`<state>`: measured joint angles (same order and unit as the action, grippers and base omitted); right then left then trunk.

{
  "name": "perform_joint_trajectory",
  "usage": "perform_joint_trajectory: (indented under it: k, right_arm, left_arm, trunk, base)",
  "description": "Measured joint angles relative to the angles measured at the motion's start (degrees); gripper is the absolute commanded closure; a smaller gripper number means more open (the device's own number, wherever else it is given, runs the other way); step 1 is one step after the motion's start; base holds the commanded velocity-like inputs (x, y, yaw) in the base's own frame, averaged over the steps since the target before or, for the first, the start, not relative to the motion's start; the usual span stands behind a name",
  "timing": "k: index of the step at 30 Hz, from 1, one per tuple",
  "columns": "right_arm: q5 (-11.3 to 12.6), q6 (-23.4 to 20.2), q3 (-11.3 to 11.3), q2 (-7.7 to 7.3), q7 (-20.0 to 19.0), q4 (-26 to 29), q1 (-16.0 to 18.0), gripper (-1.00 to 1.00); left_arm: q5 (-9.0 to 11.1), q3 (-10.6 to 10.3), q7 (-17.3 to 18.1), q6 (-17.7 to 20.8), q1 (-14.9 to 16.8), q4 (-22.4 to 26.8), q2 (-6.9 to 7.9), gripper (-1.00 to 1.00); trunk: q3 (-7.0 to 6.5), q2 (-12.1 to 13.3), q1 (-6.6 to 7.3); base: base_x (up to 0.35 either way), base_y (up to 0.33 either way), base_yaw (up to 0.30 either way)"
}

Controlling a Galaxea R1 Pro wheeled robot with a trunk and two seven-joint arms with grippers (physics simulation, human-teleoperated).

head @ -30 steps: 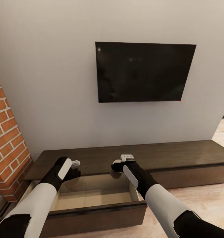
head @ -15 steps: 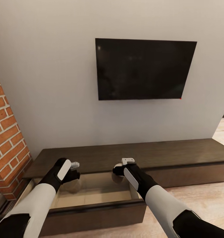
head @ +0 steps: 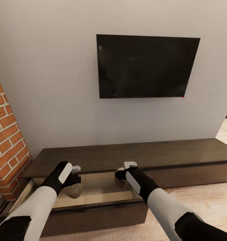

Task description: Place each of the two pumpkins and all three candles from the living room inside a cabinet in the living room (use any cabinet), then make sure every cabinet is closed, and position the cauldron so it is next to a table in the living room.

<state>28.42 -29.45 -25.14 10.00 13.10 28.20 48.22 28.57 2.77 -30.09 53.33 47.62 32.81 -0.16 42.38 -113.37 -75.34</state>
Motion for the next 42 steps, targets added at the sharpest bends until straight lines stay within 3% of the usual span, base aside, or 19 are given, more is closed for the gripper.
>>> perform_joint_trajectory:
  k: [6,21,42]
  right_arm:
    - [-0.3,0.3,-0.3,0.00,0.0,-2.5,0.0,1.00]
    - [-0.4,0.4,-0.4,0.00,0.0,-2.7,0.1,1.00]
    - [-0.5,1.5,-0.4,0.00,0.0,-2.7,0.0,1.00]
  left_arm:
    - [-0.1,0.0,0.0,-0.1,0.0,0.0,0.00,1.00]
    - [-0.1,0.0,0.1,-1.8,0.0,0.1,0.00,1.00]
    - [-0.3,0.0,0.1,-1.8,0.0,0.0,0.04,1.00]
  trunk:
    - [1.08,-2.4,-1.32]
    - [3.77,-8.4,-4.61]
    - [3.77,-8.4,-4.61]
  base:
    - [0.000,0.000,0.000]
    - [0.000,0.000,0.000]
    - [0.079,0.000,0.000]
